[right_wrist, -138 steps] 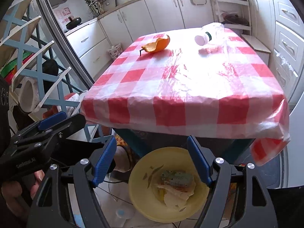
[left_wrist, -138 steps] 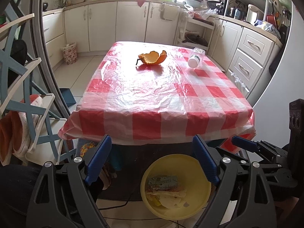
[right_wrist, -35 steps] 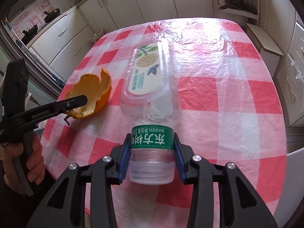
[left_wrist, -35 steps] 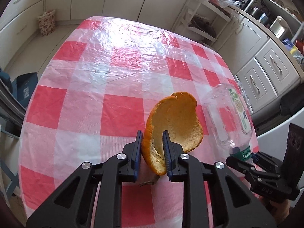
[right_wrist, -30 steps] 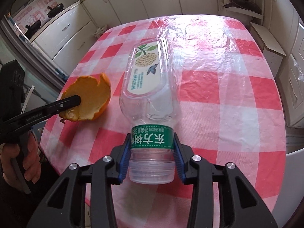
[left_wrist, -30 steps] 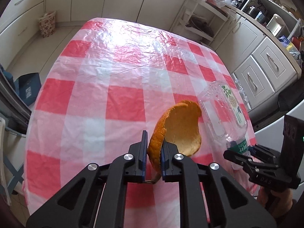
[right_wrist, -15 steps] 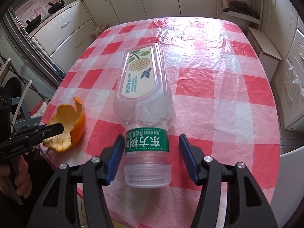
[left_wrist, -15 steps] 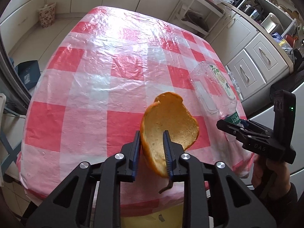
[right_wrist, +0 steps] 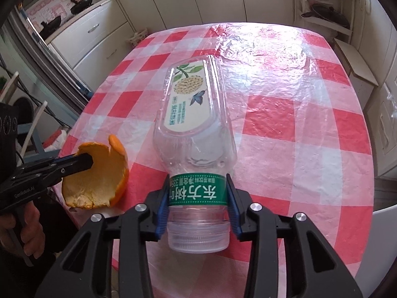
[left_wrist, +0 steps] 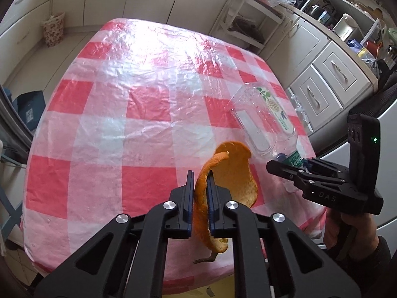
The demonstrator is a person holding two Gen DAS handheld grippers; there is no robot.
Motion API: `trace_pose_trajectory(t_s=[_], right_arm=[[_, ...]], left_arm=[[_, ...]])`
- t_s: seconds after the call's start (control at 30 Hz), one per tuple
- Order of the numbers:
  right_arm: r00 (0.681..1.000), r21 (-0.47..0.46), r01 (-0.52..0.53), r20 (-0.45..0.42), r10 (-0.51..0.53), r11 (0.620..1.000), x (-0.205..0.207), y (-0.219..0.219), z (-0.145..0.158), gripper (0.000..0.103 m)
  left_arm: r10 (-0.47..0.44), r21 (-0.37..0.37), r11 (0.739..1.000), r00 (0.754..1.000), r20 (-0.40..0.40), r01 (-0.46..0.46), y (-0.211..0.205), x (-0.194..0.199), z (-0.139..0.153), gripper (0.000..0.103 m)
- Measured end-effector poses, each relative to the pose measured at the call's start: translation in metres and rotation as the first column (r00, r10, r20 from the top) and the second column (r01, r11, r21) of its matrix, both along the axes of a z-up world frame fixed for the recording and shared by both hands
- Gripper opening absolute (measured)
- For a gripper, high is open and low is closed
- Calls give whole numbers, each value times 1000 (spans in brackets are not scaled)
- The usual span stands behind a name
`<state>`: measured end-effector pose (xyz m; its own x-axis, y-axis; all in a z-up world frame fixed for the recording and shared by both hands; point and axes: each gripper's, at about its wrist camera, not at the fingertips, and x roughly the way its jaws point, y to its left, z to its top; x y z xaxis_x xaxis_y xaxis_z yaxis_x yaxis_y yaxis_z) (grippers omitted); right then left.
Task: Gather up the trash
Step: 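Lift the orange peel with the left tool while the right tool lifts the bottle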
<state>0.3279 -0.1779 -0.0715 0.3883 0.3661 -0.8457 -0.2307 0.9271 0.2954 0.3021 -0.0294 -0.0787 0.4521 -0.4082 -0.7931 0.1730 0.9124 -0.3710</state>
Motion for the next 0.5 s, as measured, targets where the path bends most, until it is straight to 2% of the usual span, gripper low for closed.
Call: trace_pose_trajectory(t_s=[0.17, 0.5], right_arm=[[1000, 20, 9, -2, -9, 1000, 0, -4, 1, 40], [1000, 13, -1, 3, 1, 1000, -7, 0, 4, 40]], left_arm=[[-3, -5, 1000, 1000, 6, 3, 1, 0, 3, 9], [3, 40, 999, 999, 38, -5, 2, -9, 7, 9]])
